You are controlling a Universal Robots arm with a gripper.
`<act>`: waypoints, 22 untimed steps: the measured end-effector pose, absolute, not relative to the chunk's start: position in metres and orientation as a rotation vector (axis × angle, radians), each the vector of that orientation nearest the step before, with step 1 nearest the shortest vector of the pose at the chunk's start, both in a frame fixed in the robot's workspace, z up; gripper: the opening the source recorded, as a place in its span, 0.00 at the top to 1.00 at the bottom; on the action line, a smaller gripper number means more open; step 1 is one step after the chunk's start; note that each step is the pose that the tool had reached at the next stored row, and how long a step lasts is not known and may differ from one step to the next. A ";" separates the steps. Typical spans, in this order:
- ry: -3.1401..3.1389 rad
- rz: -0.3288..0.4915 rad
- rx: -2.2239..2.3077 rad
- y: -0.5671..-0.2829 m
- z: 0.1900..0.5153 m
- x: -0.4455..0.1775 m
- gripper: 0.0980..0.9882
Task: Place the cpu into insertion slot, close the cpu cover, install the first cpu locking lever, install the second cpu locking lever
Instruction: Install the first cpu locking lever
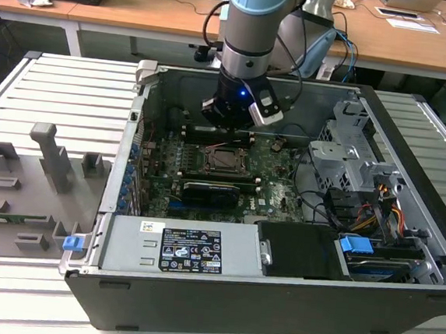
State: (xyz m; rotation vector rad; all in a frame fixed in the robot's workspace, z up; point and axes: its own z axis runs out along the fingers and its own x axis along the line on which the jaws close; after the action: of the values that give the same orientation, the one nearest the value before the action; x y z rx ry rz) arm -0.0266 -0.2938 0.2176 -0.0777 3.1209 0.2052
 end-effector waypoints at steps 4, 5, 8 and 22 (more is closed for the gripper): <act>3.121 0.205 -0.078 -0.293 0.214 -0.024 0.99; 3.121 0.205 -0.078 -0.293 0.214 -0.023 0.99; 3.121 0.205 -0.078 -0.293 0.210 -0.020 0.99; 3.123 0.183 -0.078 -0.293 0.204 -0.017 0.99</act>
State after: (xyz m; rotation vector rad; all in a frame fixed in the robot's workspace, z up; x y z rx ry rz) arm -0.0173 -0.2933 0.2042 -0.0780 3.1228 0.1828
